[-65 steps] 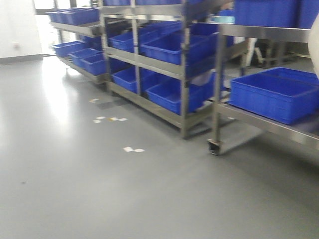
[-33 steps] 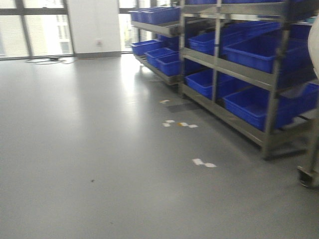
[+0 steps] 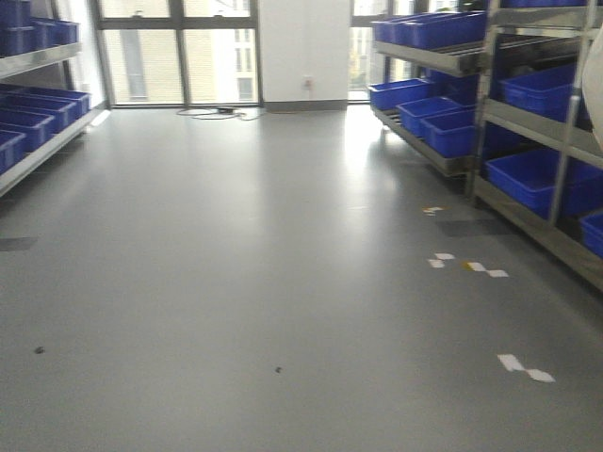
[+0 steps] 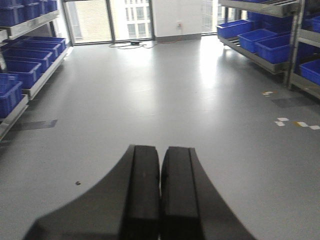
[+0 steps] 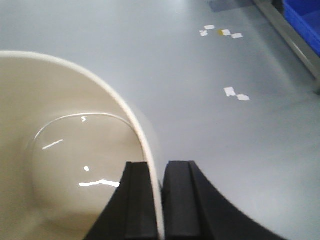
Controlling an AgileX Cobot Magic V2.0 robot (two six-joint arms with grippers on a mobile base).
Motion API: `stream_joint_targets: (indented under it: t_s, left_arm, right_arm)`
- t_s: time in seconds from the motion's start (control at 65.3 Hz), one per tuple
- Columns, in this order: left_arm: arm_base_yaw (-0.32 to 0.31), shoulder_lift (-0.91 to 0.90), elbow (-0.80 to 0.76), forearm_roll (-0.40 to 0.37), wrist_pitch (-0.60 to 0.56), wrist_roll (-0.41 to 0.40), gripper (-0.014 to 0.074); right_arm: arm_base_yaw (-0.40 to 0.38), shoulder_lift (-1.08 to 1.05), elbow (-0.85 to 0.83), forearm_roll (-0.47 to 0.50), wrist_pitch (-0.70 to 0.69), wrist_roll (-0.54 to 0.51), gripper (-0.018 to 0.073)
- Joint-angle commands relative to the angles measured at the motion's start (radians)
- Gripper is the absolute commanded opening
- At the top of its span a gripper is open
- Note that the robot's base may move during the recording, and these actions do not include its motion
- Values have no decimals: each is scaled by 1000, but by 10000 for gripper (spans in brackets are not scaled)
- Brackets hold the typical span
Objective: Move white bin to right shelf second layer
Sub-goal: 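Turn and drive the base toward the blue-bin roller shelf rack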
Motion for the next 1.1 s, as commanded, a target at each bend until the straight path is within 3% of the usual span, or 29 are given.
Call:
stream_joint_targets:
  t_s: [0.0, 1.088]
  left_arm:
    - [-4, -16, 37, 0, -83, -5, 85]
    - [-4, -16, 37, 0, -83, -5, 85]
  right_arm:
    - [-5, 0, -28, -2, -92, -2, 48]
    - [-5, 0, -28, -2, -92, -2, 48]
